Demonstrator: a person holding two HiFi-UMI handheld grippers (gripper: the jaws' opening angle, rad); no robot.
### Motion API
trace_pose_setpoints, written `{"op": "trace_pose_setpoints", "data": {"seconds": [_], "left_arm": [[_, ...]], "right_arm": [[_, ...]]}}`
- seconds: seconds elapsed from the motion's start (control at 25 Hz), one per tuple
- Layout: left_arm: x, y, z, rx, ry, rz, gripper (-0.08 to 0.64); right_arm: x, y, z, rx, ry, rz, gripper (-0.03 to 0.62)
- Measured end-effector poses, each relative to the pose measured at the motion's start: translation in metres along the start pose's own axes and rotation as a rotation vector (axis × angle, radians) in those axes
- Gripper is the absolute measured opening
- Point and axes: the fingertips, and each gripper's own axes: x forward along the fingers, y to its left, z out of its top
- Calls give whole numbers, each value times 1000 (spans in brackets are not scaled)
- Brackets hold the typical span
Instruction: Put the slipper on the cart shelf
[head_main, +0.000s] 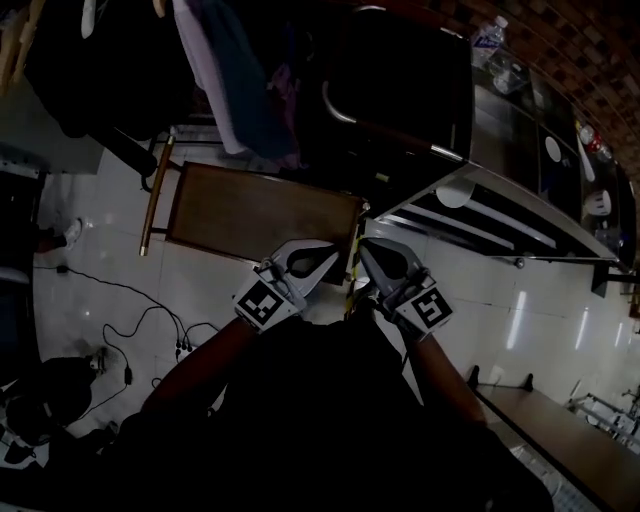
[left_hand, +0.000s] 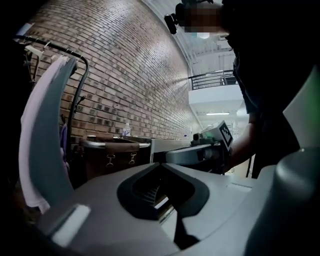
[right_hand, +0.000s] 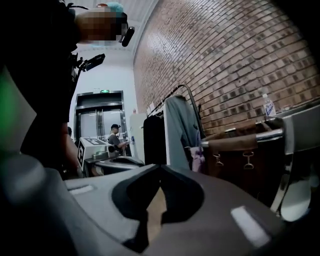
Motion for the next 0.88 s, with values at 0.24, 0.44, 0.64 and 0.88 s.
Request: {"op": "trace_pose_setpoints", "data": {"seconds": [0.24, 0.44, 0.64, 0.88], "left_arm": [[-67, 11, -3, 47, -9, -31, 0], [-99, 12, 8, 32, -27, -27, 0], [-107, 11, 14, 26, -30, -2, 0], [-109, 12, 21, 40, -52, 27, 0]], "right_arm": [[40, 67, 2, -29, 5, -10, 2], [51, 97, 10, -54, 15, -17, 2], [49, 107, 12, -52, 8, -9, 2], [48, 112, 16, -64, 11, 17, 2]]}}
